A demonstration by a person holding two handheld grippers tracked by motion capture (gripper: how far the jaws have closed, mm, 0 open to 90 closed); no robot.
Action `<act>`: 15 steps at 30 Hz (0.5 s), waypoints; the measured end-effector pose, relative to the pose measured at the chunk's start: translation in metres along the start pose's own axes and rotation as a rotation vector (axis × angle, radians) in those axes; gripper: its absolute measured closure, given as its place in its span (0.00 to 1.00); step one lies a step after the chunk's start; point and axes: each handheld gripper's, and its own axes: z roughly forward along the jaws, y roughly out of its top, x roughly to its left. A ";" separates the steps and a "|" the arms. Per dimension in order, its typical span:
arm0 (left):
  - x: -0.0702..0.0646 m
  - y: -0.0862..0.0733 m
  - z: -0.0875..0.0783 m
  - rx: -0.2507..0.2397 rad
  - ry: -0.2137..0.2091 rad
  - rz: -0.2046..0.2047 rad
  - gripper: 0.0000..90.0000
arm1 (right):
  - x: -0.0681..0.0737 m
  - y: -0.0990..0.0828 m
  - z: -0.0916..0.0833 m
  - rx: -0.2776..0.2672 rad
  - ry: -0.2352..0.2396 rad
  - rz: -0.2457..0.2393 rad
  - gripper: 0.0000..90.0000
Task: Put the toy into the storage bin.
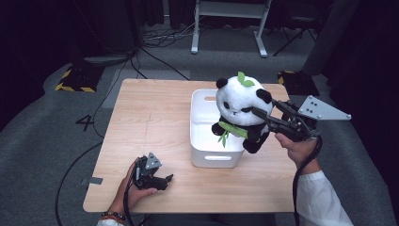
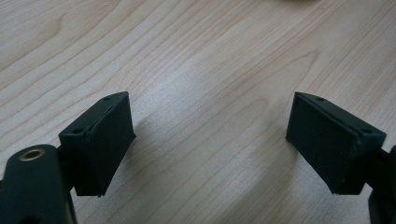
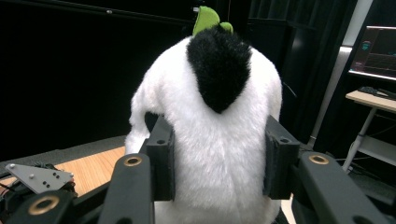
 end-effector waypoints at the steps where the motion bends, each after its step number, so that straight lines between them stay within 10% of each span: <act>1: 0.000 0.000 0.000 0.000 0.000 0.000 0.17 | 0.001 0.001 0.001 0.000 0.002 -0.002 0.62; 15: 0.000 0.000 0.000 0.000 0.000 0.001 0.17 | 0.013 -0.004 0.027 0.007 0.057 0.004 0.62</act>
